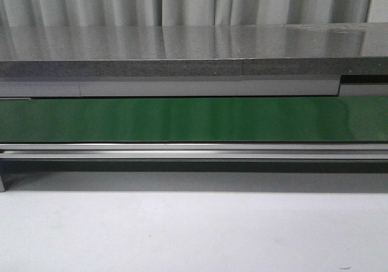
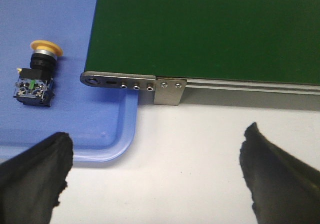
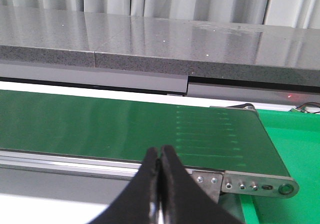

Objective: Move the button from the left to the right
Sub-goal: 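Grasp the yellow-capped button's black body with the left gripper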

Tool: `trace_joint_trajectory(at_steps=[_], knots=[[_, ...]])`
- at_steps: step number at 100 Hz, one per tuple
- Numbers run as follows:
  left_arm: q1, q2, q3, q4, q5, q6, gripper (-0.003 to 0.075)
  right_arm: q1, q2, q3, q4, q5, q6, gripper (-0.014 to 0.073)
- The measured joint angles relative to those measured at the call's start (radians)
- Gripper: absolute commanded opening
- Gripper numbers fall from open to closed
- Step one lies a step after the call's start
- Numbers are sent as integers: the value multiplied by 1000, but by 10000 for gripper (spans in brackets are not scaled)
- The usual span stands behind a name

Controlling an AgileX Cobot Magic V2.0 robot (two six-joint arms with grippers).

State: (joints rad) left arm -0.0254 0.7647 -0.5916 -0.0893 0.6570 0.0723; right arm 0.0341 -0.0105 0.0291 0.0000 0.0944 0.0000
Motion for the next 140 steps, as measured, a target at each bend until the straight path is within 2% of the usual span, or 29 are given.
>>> trace_joint_trajectory(at_steps=[13,25,46,67,100,140], knots=[[32,20,-47,0,28,-17,644,0,0,0,0,0,0,-67],[114,81,-120,27,60,-21,644,0,0,0,0,0,0,-67],[252,260,-258,72,90,-25,644,0,0,0,0,0,0,-67],[335,493,-394,81,90,-14,644,0,0,0,0,0,0,-67],[353,844,-517,83,101,12,644,0,0,0,0,0,0,-67],[353,1053,-554,83,43,17,644,0,0,0,0,-2,0,-67]])
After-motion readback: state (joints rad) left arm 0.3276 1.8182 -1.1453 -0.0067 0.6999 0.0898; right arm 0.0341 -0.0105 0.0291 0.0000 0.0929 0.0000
